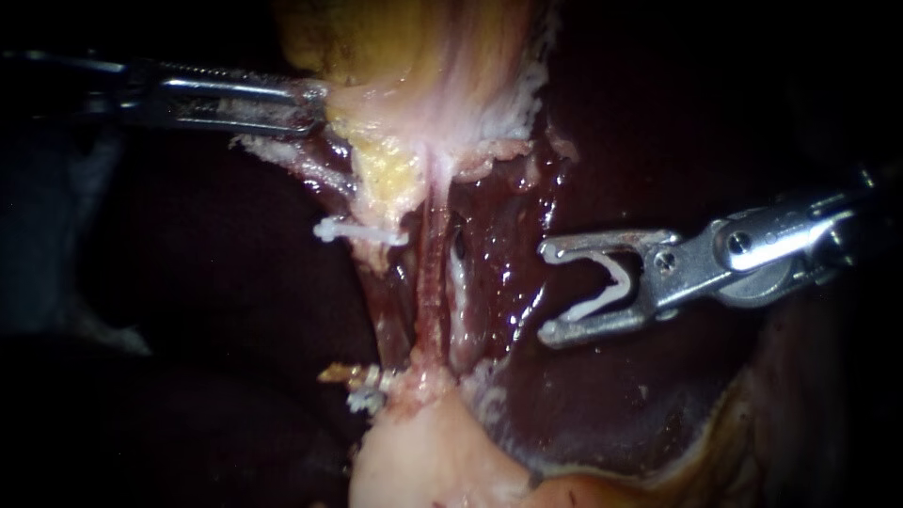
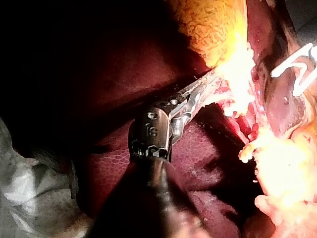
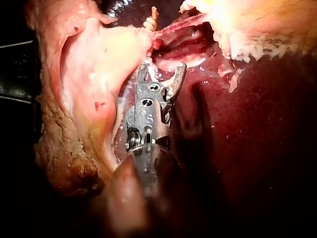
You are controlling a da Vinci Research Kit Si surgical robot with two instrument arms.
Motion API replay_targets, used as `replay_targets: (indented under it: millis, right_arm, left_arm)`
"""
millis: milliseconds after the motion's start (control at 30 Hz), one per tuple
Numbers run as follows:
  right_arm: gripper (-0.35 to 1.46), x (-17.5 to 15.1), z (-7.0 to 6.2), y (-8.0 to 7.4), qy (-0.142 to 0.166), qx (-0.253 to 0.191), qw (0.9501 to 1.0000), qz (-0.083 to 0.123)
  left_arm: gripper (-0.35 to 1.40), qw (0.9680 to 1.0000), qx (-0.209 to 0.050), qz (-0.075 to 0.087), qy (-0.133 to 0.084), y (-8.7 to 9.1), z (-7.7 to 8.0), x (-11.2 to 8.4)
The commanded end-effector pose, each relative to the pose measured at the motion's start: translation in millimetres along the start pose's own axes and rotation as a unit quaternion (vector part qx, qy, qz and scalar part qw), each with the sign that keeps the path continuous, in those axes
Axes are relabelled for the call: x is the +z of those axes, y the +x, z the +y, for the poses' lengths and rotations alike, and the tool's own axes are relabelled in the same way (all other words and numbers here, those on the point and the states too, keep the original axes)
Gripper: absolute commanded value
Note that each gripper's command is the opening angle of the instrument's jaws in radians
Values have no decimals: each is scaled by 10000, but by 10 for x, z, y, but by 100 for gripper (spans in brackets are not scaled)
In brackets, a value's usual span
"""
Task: Clipping first clip right tube
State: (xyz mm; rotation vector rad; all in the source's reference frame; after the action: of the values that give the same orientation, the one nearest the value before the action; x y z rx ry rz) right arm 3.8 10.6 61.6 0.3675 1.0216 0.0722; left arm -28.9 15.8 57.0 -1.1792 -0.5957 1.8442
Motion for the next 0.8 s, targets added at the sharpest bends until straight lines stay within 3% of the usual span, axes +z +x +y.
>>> replay_targets:
  millis: [33,233,467,633,800]
  right_arm:
    - [50,0,0,0,-1,1,10000,1]
    - [50,0,0,0,-1,1,10000,1]
    - [50,1,0,0,-2,1,10000,1]
    - [50,7,-2,5,-30,-15,10000,39]
    - [50,26,-7,14,33,520,9982,309]
  left_arm:
    - [-35,10000,-4,-1,-18,2,0,-2]
    - [-35,10000,-59,-33,-49,20,7,-25]
    - [-35,9999,-129,111,7,39,11,-56]
    - [-35,9998,-131,118,25,39,11,-57]
    - [-35,9998,-131,120,29,39,12,-56]
